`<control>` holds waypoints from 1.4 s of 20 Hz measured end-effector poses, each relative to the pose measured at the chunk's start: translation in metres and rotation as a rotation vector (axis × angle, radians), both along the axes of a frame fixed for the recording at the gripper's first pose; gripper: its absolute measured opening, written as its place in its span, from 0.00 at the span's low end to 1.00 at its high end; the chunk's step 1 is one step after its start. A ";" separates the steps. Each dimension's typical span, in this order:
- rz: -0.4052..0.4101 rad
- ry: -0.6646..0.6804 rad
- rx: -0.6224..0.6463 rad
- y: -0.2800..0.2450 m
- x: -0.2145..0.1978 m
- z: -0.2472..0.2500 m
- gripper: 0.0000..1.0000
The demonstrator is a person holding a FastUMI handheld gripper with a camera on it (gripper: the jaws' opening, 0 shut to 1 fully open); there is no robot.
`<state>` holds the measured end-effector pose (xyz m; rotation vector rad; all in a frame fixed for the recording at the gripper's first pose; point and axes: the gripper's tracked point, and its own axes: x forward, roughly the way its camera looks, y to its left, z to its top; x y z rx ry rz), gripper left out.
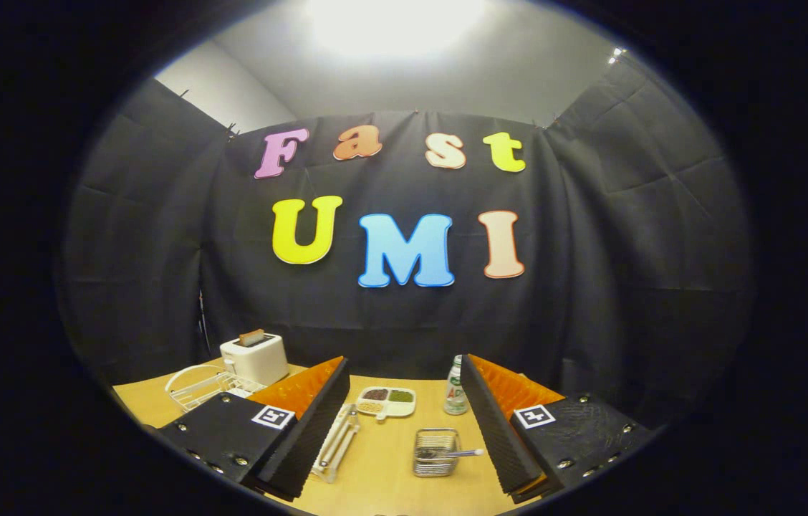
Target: Take the plate from the dish rack, then take the spoon from the basket and place it into the plate.
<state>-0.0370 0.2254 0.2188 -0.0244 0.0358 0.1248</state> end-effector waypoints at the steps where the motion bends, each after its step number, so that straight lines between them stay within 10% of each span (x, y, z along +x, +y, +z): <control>1: 0.014 0.013 0.001 0.023 0.010 -0.002 0.96; 9: -0.034 0.191 0.044 0.146 0.095 -0.069 0.96; 28: -0.141 0.760 0.098 0.165 0.127 -0.202 0.80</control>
